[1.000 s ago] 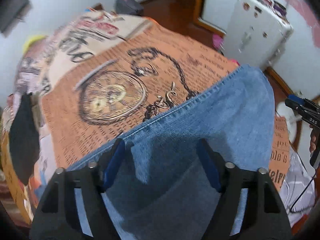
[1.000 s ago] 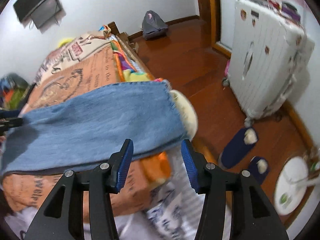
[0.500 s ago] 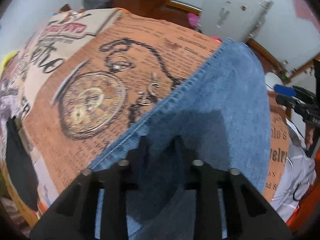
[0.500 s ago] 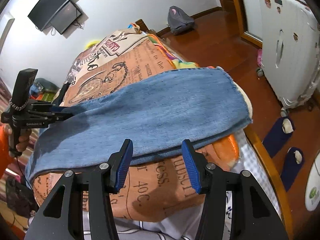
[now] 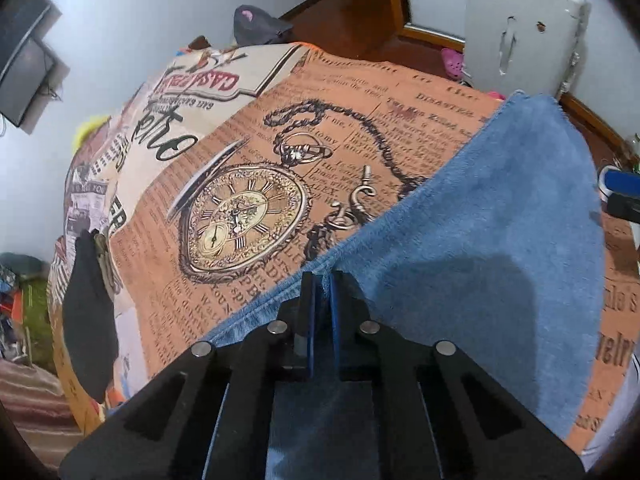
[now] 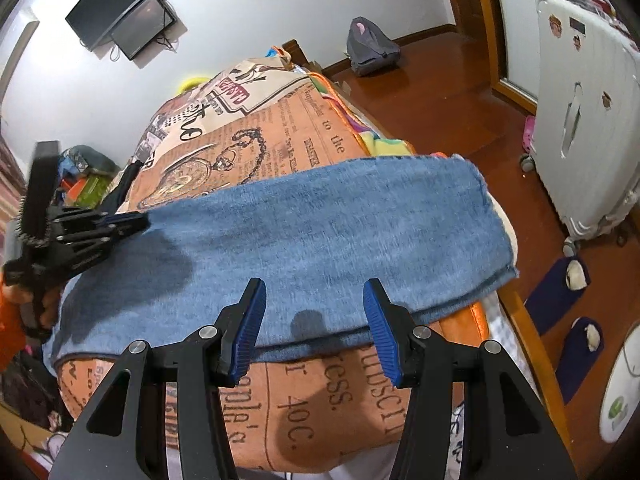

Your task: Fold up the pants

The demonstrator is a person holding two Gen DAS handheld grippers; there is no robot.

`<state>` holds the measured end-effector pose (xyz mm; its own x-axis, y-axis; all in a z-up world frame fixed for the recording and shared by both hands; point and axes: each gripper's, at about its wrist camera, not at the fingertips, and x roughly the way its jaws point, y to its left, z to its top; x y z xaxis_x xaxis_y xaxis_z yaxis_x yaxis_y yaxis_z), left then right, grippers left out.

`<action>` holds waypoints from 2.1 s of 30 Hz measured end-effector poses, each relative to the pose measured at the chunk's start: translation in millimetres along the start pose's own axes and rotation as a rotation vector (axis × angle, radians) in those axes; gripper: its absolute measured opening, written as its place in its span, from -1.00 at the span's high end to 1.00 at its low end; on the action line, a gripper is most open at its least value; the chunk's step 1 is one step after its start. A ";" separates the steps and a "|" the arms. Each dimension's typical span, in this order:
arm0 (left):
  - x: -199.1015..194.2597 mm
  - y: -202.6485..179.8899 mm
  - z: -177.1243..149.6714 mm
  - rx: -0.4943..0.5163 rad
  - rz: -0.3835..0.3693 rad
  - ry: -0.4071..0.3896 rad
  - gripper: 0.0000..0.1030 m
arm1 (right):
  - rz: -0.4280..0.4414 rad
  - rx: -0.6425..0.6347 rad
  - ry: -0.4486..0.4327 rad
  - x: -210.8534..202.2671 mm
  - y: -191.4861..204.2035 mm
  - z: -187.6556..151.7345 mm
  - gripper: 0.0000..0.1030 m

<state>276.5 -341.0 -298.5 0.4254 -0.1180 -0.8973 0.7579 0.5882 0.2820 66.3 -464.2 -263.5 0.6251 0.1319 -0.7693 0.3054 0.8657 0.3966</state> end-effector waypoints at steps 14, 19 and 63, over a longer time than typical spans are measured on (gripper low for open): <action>-48.9 3.7 23.3 -0.136 -0.152 -0.099 -0.16 | -0.158 0.196 -0.059 -27.7 -65.7 -10.2 -0.30; -45.3 -34.5 18.7 -0.134 -0.278 -0.043 -0.26 | -0.088 0.234 -0.034 -11.1 -71.6 -8.7 -0.30; -67.7 -8.8 -16.2 -0.321 -0.297 -0.103 -0.53 | -0.019 0.019 -0.362 -78.5 -0.6 65.9 0.81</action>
<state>233.0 -325.2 -245.7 0.2719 -0.3888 -0.8803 0.6695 0.7335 -0.1171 64.5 -506.9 -170.3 0.8322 -0.0667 -0.5505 0.3304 0.8570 0.3955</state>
